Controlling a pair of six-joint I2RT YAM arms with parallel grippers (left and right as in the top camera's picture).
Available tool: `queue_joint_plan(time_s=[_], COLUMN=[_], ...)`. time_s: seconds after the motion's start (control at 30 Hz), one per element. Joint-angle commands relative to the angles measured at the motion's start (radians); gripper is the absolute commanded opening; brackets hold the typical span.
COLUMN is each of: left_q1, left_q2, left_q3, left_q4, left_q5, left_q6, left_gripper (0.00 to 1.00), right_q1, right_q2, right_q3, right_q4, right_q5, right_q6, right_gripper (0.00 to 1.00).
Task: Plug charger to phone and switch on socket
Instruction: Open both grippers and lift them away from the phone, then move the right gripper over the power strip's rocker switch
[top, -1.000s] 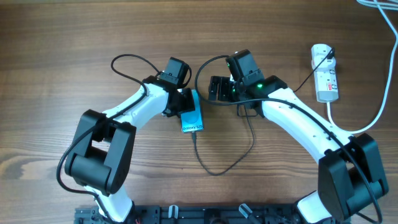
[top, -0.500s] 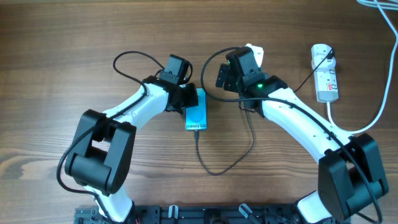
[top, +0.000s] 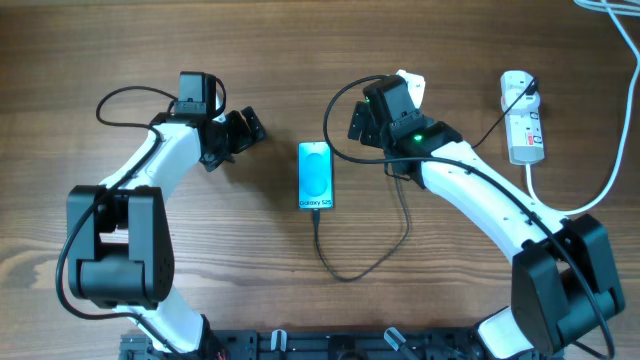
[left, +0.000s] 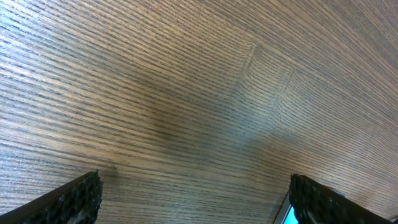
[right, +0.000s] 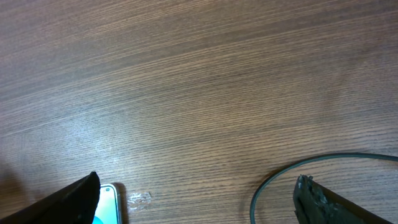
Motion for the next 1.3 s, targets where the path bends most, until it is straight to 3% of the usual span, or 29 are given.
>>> queue_joint_plan(time_s=[0.0, 0.03, 0.1, 0.13, 0.17, 0.27, 0.37, 0.4, 0.43, 0.47, 0.5, 0.67, 0.77, 1.07, 1.17, 1.27], left_q1=[0.006, 0.006, 0.006, 0.006, 0.006, 0.006, 0.006, 0.006, 0.006, 0.006, 0.006, 0.006, 0.006, 0.006, 0.006, 0.006], left_q2=[-0.022, -0.022, -0.022, -0.022, -0.022, -0.022, -0.022, -0.022, -0.022, -0.022, -0.022, -0.022, -0.022, -0.022, -0.022, -0.022], left_q3=[0.0, 0.0, 0.0, 0.0, 0.0, 0.0, 0.0, 0.0, 0.0, 0.0, 0.0, 0.0, 0.0, 0.0, 0.0, 0.0], left_q4=[0.0, 0.0, 0.0, 0.0, 0.0, 0.0, 0.0, 0.0, 0.0, 0.0, 0.0, 0.0, 0.0, 0.0, 0.0, 0.0], left_q5=[0.005, 0.005, 0.005, 0.005, 0.005, 0.005, 0.005, 0.005, 0.005, 0.005, 0.005, 0.005, 0.005, 0.005, 0.005, 0.005], left_q6=[0.009, 0.009, 0.009, 0.009, 0.009, 0.009, 0.009, 0.009, 0.009, 0.009, 0.009, 0.009, 0.009, 0.009, 0.009, 0.009], left_gripper=[1.0, 1.0, 1.0, 1.0, 1.0, 1.0, 1.0, 1.0, 1.0, 1.0, 1.0, 1.0, 1.0, 1.0, 1.0, 1.0], right_q1=[0.0, 0.0, 0.0, -0.001, -0.008, -0.089, -0.242, -0.293, -0.358, -0.455, -0.512, -0.803, -0.898, -0.914, -0.914, -0.916], right_q2=[-0.002, -0.012, -0.043, -0.066, -0.077, -0.089, -0.09, -0.086, -0.08, -0.072, -0.067, -0.055, -0.054, -0.034, 0.031, 0.116], right_q3=[0.019, 0.028, 0.084, 0.153, 0.217, 0.454, 0.529, 0.529, 0.527, 0.527, 0.526, 0.521, 0.463, 0.135, 0.092, 0.093], right_q4=[0.026, 0.029, -0.06, -0.163, -0.234, -0.406, -0.42, -0.421, -0.428, -0.436, -0.442, -0.53, -0.529, -0.28, -0.198, -0.18], right_q5=[0.007, -0.033, 0.029, 0.149, 0.217, 0.288, 0.222, 0.191, 0.153, 0.103, 0.086, 0.087, 0.016, -0.018, -0.159, -0.245], right_q6=[0.039, -0.033, -0.131, -0.133, -0.142, -0.202, -0.193, -0.177, -0.161, -0.161, -0.158, -0.011, -0.006, 0.009, -0.152, -0.203], right_gripper=[1.0, 1.0, 0.74, 0.32, 0.04, 0.04, 0.04, 0.06, 0.26, 0.87, 1.0, 0.99, 1.0, 1.0, 1.0, 1.0])
